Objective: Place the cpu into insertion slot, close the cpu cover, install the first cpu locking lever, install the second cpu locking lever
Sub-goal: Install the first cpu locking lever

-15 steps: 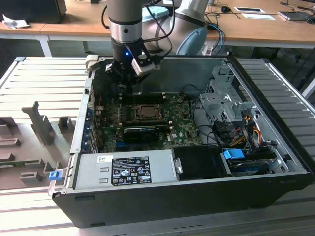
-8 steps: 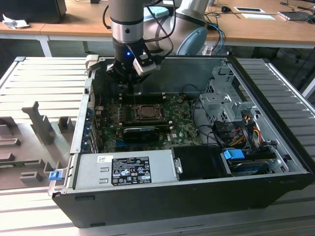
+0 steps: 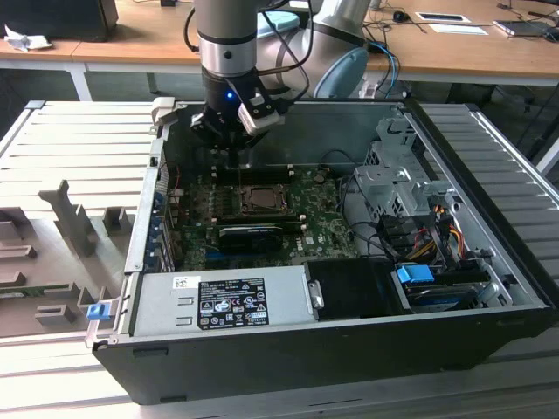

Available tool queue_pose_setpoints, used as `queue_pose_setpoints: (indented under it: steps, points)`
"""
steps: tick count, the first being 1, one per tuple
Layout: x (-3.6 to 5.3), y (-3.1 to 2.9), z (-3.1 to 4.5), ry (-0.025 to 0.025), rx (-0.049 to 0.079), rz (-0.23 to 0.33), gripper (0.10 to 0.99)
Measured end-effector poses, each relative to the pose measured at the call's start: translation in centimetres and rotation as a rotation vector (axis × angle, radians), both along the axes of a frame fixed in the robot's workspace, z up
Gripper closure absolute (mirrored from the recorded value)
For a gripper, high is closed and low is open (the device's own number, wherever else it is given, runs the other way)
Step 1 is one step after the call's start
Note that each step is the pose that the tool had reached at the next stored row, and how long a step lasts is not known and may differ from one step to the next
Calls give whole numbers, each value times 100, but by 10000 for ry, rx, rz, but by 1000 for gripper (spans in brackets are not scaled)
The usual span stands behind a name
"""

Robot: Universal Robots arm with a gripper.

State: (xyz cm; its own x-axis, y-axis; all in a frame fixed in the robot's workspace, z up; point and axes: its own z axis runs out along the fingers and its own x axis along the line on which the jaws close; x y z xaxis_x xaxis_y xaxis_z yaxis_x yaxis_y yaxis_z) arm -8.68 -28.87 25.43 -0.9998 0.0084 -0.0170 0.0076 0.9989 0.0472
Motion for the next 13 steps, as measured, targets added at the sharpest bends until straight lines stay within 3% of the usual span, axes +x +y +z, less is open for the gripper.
queue_pose_setpoints:
  steps: [13]
  points:
    - [69, 0, 0, 0, 0, 0, 980]
